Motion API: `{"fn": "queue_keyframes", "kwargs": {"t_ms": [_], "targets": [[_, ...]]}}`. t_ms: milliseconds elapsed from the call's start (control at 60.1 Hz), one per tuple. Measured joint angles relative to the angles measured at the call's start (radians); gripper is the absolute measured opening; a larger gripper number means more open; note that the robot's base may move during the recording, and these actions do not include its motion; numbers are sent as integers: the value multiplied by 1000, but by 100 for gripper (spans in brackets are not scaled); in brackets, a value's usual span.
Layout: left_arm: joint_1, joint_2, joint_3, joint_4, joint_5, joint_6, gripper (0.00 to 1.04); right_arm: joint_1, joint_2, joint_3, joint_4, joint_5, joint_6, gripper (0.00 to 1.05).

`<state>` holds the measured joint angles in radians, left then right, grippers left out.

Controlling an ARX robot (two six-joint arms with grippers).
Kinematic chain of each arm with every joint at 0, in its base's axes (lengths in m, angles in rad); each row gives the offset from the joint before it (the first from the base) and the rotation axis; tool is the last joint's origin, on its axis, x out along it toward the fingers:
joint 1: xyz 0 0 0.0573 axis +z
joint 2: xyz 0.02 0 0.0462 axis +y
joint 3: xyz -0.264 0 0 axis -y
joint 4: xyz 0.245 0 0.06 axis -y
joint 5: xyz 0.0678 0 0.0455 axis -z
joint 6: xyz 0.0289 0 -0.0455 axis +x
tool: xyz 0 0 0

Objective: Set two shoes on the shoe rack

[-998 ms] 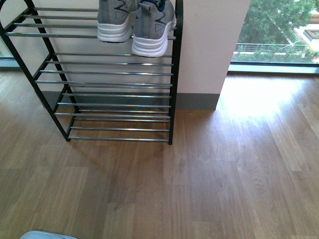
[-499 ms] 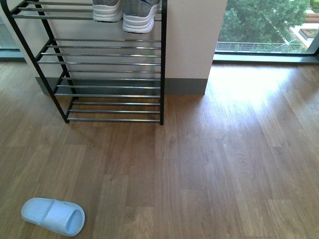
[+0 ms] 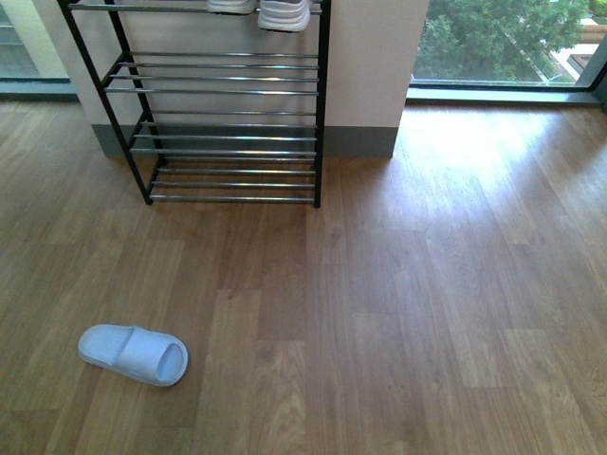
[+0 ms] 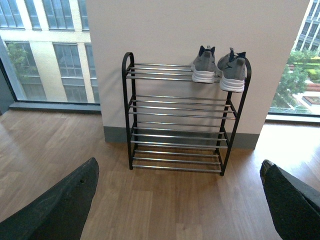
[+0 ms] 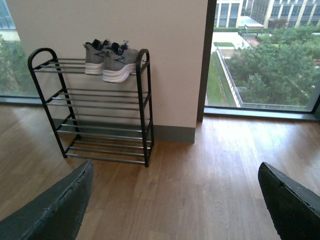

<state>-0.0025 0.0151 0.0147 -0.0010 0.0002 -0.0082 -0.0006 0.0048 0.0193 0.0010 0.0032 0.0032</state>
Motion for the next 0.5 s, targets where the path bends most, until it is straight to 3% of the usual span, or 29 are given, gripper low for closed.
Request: {"fn": "queue_keyframes", "kwargs": {"t_ms": [499], "targets": [[0,0,0,0,0,0,95,0,1,0,-1,-2,0,95]]}}
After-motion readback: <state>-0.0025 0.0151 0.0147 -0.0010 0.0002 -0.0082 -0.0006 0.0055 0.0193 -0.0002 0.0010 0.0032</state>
